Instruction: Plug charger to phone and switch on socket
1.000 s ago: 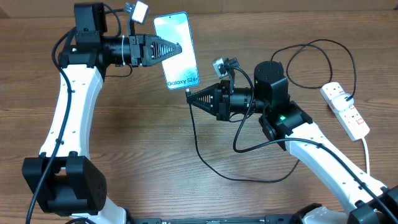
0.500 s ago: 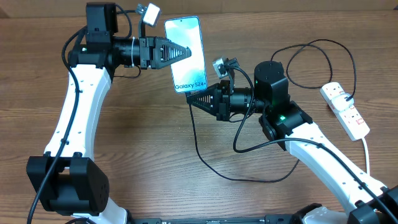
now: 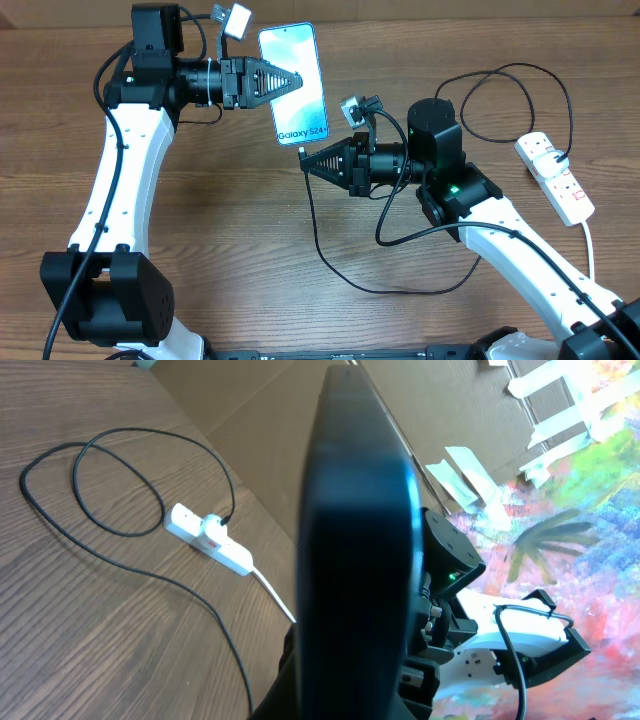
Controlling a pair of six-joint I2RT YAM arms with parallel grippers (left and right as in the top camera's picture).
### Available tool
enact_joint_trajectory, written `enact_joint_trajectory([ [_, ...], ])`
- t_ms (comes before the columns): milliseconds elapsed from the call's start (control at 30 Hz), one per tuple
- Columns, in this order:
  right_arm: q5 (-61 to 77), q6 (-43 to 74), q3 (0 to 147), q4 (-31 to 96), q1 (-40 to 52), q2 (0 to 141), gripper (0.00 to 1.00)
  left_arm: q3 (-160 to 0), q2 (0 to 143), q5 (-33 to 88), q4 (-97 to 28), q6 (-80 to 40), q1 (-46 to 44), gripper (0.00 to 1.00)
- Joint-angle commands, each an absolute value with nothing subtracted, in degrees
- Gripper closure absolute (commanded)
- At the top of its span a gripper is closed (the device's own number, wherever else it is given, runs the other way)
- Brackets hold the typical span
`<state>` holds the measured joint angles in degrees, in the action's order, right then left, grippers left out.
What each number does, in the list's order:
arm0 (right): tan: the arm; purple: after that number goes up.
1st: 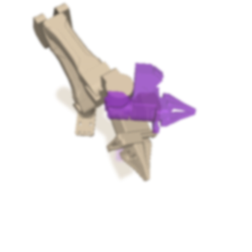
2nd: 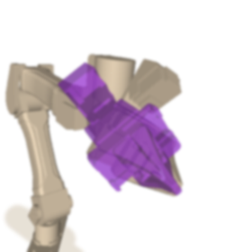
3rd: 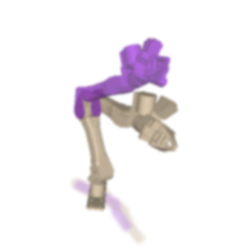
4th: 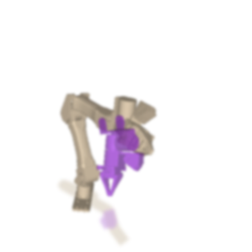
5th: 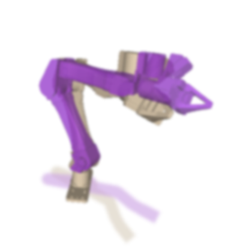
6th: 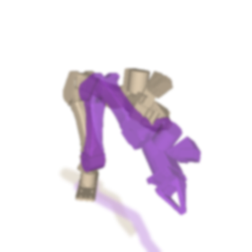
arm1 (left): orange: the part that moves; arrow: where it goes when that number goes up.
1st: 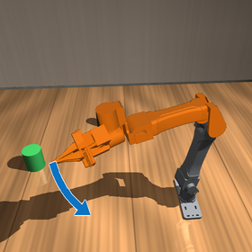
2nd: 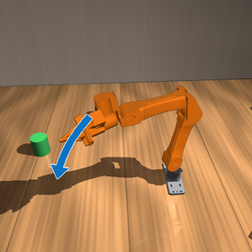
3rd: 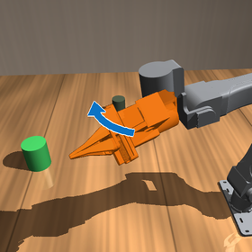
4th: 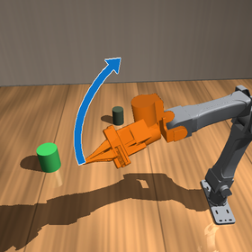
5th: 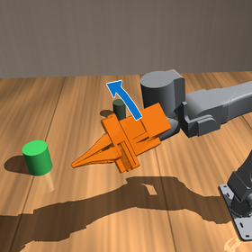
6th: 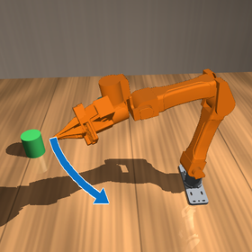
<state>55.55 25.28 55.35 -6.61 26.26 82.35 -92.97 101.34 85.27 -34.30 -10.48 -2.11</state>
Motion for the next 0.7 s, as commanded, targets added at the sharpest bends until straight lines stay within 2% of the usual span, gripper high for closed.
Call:
enact_joint_trajectory([
  [0, 56.2, 25.3, 55.9, -7.2, 25.3, 82.4, 0.96, -93.0, 101.0, 86.7, -34.0, -9.4, -1.8, 0.96],
  [667, 55.8, 25.3, 55.9, -8.3, 24.6, 82.4, 0.96, -93.0, 101.0, 87.1, -34.0, -9.4, -1.9, 0.95],
])
